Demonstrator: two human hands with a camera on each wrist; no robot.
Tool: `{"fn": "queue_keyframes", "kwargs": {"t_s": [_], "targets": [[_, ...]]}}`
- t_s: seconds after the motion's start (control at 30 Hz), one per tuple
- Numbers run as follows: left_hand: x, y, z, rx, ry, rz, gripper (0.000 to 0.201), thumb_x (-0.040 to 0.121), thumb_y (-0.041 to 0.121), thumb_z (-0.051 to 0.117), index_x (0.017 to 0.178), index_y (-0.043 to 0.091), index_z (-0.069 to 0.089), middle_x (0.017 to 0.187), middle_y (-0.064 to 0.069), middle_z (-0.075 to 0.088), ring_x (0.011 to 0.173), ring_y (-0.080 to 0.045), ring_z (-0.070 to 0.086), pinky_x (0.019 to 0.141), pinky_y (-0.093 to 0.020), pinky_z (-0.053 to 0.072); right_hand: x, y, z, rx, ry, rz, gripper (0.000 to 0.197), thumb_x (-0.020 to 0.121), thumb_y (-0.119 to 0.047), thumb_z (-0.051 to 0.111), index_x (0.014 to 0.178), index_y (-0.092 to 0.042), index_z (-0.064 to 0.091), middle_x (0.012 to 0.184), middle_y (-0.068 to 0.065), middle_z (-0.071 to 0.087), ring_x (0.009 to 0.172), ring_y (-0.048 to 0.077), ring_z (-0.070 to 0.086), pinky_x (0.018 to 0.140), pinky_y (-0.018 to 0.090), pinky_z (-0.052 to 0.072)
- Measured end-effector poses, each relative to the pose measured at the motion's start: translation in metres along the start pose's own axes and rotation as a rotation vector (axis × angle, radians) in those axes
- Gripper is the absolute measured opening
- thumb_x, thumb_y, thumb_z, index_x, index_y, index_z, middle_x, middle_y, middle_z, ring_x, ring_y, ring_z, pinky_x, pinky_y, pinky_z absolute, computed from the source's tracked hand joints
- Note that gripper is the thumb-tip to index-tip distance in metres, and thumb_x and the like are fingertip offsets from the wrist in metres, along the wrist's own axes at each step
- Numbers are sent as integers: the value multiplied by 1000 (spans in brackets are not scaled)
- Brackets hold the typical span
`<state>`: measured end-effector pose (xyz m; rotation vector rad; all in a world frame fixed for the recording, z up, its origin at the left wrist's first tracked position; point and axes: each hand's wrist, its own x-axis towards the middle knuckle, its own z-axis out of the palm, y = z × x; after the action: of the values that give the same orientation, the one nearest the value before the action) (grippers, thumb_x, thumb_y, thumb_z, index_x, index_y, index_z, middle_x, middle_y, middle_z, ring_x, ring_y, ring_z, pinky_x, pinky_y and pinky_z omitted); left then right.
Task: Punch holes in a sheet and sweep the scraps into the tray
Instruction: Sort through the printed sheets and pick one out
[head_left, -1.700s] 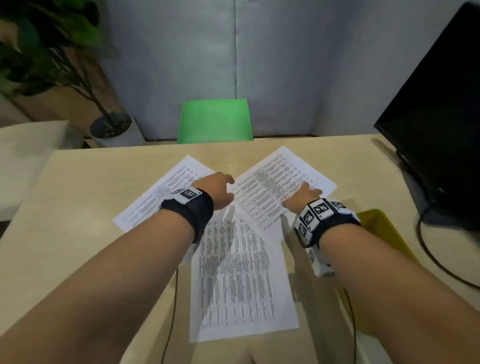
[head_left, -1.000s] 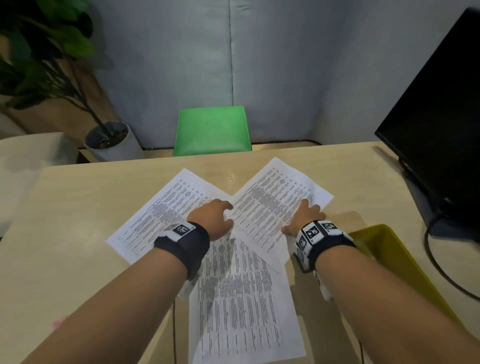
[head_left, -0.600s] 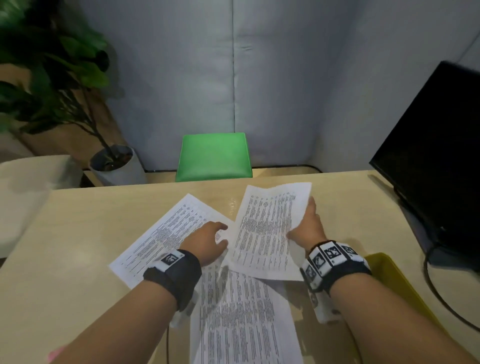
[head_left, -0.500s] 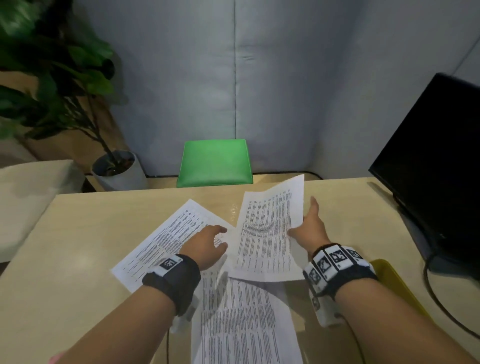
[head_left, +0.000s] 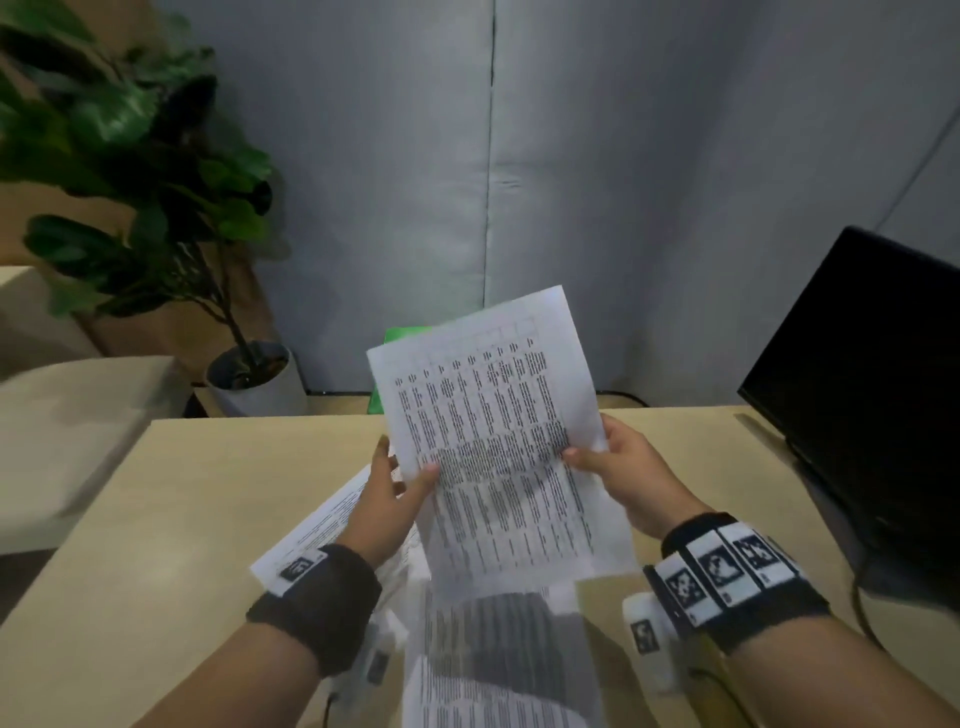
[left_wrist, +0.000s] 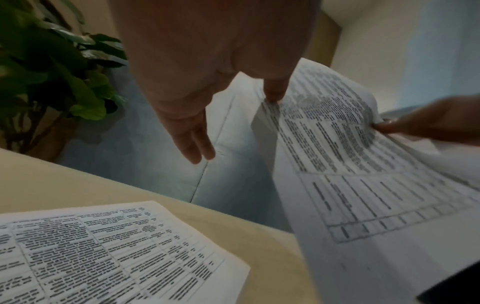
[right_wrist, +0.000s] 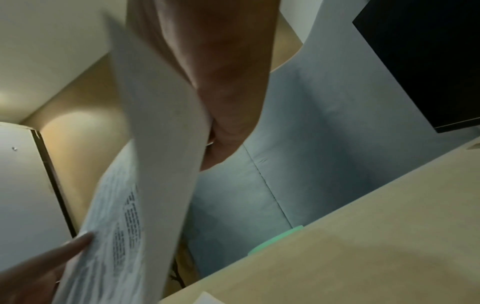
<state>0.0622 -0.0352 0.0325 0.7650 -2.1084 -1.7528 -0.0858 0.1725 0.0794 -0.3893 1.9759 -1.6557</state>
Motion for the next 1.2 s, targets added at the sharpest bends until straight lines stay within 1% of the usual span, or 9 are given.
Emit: {"fn": "queue_keyframes", "kwargs": {"t_s": [0.13, 0.3, 0.47, 0.53, 0.63, 0.73, 0.83, 1.07, 1.2], "targets": [[-15, 14, -19, -125, 84, 31, 37, 87, 35, 60, 119, 18, 53, 110, 7, 67, 96, -10, 66, 86, -37, 56, -11, -10, 11, -25, -64, -37, 31, 89, -2, 61, 117, -14, 62, 108, 3, 73, 103, 21, 68, 92, 40, 52], [-33, 17, -38, -177, 122, 55, 22, 88, 19, 61, 111, 16, 59, 103, 0, 71, 93, -21, 70, 79, -40, 58, -24, 0, 27, -87, -56, -41, 28, 86, -10, 67, 114, -14, 65, 106, 1, 74, 97, 20, 70, 83, 36, 56], [-56, 1, -55, -33, 114, 105, 23, 92, 18, 55, 105, 38, 54, 105, 9, 66, 95, -10, 65, 79, -32, 53, -35, 31, 41, -81, -40, 74, 48, 96, -52, 40, 104, -13, 67, 97, 5, 73, 85, 19, 69, 81, 31, 53], [-64, -7, -63, -2, 118, 97, 25, 93, 18, 53, 106, 40, 53, 106, 12, 65, 97, -8, 63, 81, -31, 52, -34, 49, 40, -253, 10, 111, 47, 97, -50, 38, 97, -11, 64, 96, 8, 69, 78, 18, 63, 74, 28, 49], [-75, -16, -69, 26, 128, 98, 23, 94, 18, 52, 107, 36, 51, 103, 14, 63, 95, -5, 62, 73, -22, 50, -30, 81, 35, -634, -57, 153, 23, 92, -34, 60, 105, -15, 58, 111, 6, 60, 87, 15, 56, 73, 26, 44], [-83, -24, -72, 28, 126, 75, 22, 94, 17, 52, 111, 31, 51, 103, 13, 64, 92, -2, 62, 63, -15, 53, -24, 108, 36, -896, -164, 262, 41, 87, -32, 66, 122, -19, 51, 131, 7, 46, 104, 20, 56, 85, 28, 46], [-87, -32, -76, 49, 139, 54, 26, 94, 21, 52, 119, 26, 50, 106, 12, 64, 94, -2, 62, 68, -16, 52, -17, 126, 40, -994, -147, 295, 59, 83, -35, 70, 134, -19, 44, 140, 9, 36, 118, 26, 53, 98, 36, 46], [-92, -45, -76, 90, 176, 16, 21, 94, 19, 52, 114, 26, 51, 92, 11, 63, 81, -8, 59, 69, -18, 46, 1, 160, 50, -1182, -236, 327, 134, 59, -57, 81, 152, -10, -3, 162, 10, -6, 148, 33, 7, 118, 46, 23], [-90, -54, -74, 81, 162, -17, 26, 94, 21, 52, 117, 32, 50, 107, 11, 65, 96, -8, 62, 79, -28, 49, -2, 162, 53, -1192, -266, 340, 133, 64, -55, 80, 152, -8, -8, 162, 5, -9, 148, 33, 1, 119, 48, 20]]}}
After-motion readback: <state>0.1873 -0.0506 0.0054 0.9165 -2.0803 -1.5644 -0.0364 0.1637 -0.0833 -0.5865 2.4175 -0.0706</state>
